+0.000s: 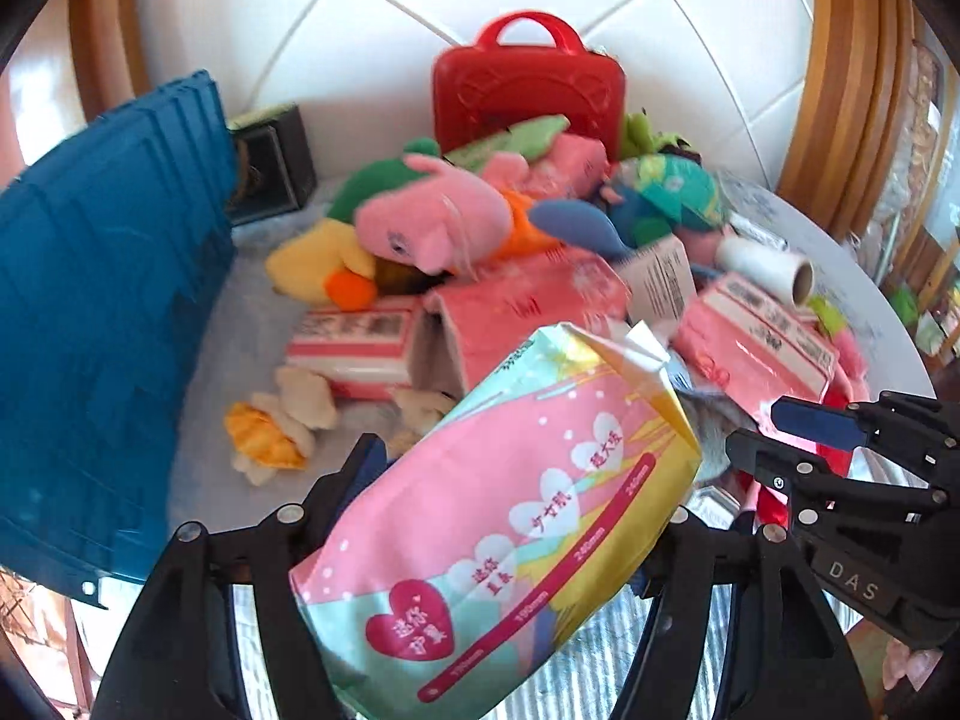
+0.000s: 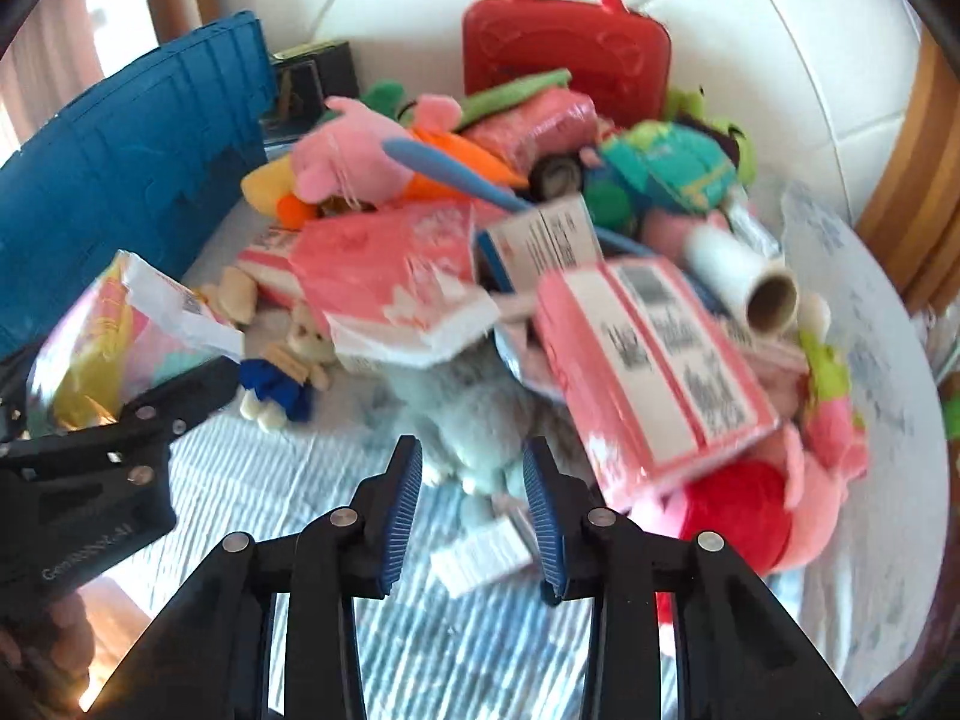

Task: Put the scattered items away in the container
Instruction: 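Close the right gripper on the white medicine box while the left lifts the pad pack, then lift the medicine box with the right gripper while the left holds the pad pack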

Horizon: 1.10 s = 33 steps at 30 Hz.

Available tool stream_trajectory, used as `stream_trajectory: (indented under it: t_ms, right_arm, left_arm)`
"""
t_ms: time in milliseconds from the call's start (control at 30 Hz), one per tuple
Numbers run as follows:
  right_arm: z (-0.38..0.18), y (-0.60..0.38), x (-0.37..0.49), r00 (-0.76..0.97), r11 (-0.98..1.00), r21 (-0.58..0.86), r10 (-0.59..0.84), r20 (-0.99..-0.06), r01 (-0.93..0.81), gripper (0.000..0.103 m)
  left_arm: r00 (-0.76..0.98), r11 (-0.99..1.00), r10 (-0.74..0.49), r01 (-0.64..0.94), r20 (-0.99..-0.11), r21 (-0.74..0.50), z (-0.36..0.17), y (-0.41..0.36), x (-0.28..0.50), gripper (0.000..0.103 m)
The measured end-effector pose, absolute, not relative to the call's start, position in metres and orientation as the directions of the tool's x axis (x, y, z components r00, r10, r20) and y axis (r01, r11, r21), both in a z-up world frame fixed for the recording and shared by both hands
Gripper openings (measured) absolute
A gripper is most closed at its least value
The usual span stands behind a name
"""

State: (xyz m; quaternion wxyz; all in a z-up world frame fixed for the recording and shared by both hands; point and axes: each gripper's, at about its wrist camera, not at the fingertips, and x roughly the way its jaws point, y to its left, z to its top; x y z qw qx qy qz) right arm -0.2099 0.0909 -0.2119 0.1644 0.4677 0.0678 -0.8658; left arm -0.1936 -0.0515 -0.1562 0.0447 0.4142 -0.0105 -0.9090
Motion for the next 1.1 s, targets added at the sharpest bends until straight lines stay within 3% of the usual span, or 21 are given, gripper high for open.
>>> stream_trajectory:
  t_ms: [133,200,267,367,567,633,767,1100]
  right_arm:
    - [-0.226,0.101,-0.222,-0.477,-0.934,0.063,-0.236,-0.847,0.35,0.039]
    - [-0.234,0.11,-0.21,-0.452,-0.94,0.068,-0.223,-0.864,0.334,0.058]
    - [-0.247,0.119,-0.201,-0.416,-0.953,0.067,-0.191,-0.889,0.295,0.065]
    - [-0.28,0.122,-0.2,-0.331,-0.964,0.125,-0.199,-0.923,0.233,0.065]
    - [-0.317,0.113,-0.211,-0.305,-0.974,0.09,-0.152,-0.94,0.209,0.067]
    - [-0.328,0.115,-0.215,-0.281,-0.975,0.097,-0.152,-0.948,0.198,0.065]
    - [-0.325,0.113,-0.214,-0.299,-0.976,0.077,-0.136,-0.945,0.201,0.035]
    - [-0.269,0.125,-0.198,-0.378,-0.961,0.115,-0.207,-0.902,0.252,0.031]
  left_arm:
    - [-0.637,-0.995,-0.097,0.083,-0.765,0.057,-0.145,-0.041,-0.204,0.066]
    - [-0.613,-0.996,-0.081,0.071,-0.786,0.048,-0.158,-0.041,-0.2,0.066]
    - [-0.581,-0.998,-0.059,0.056,-0.811,0.032,-0.175,-0.039,-0.198,0.066]
    - [-0.538,-1.0,-0.028,0.025,-0.843,0.017,-0.207,-0.038,-0.209,0.066]
    - [-0.482,-0.999,-0.016,-0.024,-0.876,0.031,-0.25,-0.035,-0.228,0.066]
    - [-0.477,-0.999,-0.011,-0.033,-0.879,0.031,-0.253,-0.029,-0.23,0.066]
    - [-0.485,-0.999,-0.012,-0.04,-0.875,0.036,-0.248,-0.025,-0.23,0.066]
    - [-0.584,-0.998,-0.056,0.016,-0.81,0.057,-0.186,-0.022,-0.213,0.066]
